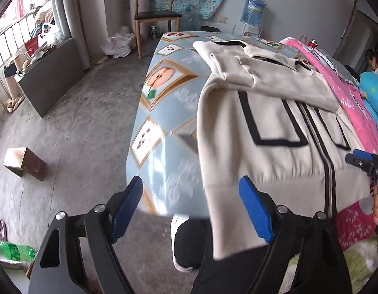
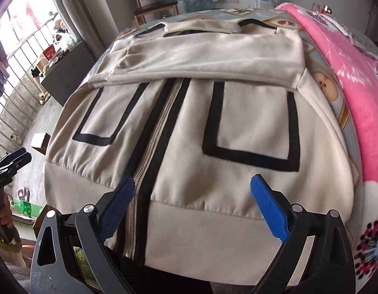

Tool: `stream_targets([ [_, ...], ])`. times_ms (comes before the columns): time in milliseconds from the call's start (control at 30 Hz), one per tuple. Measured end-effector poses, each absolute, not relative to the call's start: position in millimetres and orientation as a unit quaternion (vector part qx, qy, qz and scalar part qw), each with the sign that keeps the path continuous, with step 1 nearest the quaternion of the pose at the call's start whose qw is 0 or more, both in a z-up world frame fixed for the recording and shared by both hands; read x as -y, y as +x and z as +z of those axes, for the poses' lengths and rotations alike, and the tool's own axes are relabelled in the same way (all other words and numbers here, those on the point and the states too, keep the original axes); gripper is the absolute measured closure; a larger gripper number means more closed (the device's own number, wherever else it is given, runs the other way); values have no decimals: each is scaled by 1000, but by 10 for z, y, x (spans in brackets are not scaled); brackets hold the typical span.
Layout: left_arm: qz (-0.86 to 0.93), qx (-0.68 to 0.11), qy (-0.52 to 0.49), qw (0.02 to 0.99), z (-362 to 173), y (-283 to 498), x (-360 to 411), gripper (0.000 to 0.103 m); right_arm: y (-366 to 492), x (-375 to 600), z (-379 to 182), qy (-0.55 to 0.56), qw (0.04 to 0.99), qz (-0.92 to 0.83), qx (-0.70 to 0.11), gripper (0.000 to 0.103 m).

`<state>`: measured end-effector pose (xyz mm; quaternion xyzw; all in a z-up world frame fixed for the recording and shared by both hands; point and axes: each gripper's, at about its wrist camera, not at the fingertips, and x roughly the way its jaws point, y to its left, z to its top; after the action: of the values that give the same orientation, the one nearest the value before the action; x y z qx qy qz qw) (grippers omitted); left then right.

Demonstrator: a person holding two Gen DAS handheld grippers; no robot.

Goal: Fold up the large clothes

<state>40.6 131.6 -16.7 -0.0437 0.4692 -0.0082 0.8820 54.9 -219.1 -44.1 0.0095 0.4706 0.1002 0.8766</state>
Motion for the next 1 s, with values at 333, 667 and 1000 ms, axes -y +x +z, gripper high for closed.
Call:
stream_targets([
  [333, -91, -484, -74, 867, -546, 19, -1056, 38, 477, 2177, -626, 13, 874, 82, -479, 11],
  [667, -118, -519, -149, 834, -851, 280, -1125, 45, 580, 2190, -662, 16, 873, 78, -482, 11],
  [1000, -143, -525, -168, 822, -910, 376, -1110, 66, 614, 2188, -690, 8, 869, 76, -489, 11],
])
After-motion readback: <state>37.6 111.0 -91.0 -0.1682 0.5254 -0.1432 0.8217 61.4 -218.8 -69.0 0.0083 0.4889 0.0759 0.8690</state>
